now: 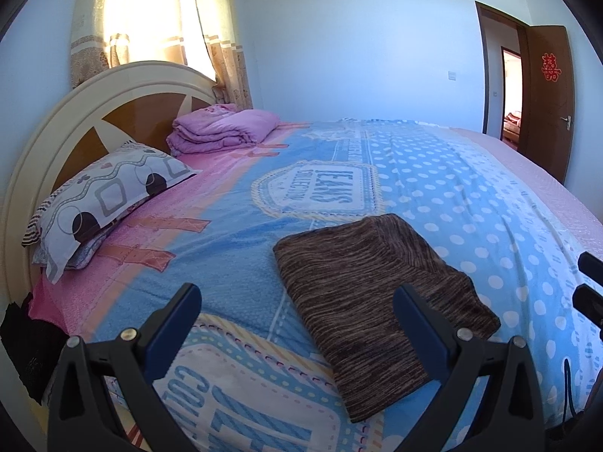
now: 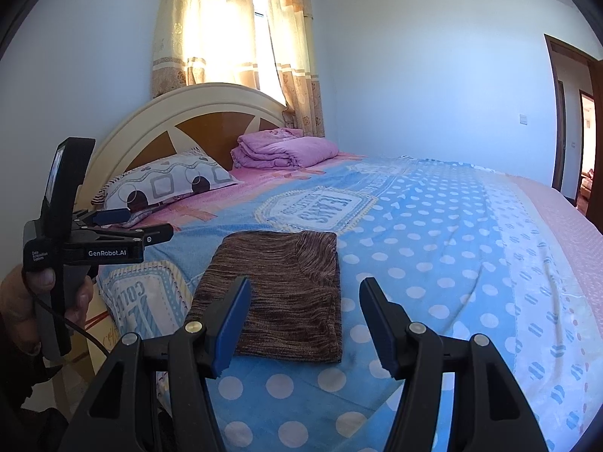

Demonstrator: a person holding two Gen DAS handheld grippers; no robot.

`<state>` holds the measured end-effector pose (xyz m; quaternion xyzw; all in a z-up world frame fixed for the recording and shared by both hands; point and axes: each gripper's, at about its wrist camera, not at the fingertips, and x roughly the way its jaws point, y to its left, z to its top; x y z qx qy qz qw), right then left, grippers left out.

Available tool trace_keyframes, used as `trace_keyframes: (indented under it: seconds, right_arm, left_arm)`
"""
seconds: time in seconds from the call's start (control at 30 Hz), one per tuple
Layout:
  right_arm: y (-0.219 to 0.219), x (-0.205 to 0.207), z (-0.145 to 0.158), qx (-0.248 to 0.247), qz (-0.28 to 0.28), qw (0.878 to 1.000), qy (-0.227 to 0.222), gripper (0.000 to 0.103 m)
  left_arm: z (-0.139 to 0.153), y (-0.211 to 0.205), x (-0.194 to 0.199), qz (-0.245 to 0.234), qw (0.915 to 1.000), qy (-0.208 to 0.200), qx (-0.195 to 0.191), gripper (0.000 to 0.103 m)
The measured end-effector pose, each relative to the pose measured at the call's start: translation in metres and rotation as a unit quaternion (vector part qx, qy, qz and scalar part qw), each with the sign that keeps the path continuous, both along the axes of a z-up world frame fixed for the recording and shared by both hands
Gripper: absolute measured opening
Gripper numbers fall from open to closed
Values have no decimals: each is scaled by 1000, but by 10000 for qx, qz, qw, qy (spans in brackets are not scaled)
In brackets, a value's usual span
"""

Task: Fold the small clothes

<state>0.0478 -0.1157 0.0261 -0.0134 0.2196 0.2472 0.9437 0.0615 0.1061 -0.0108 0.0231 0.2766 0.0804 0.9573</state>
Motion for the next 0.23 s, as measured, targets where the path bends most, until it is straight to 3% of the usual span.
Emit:
trace_keyframes:
  seconds: [0.23]
  right_arm:
    - [3, 0, -2, -40, 33, 10000, 52, 61]
  left_arm:
    - [-2, -1, 1, -44, 10000, -17, 44, 103]
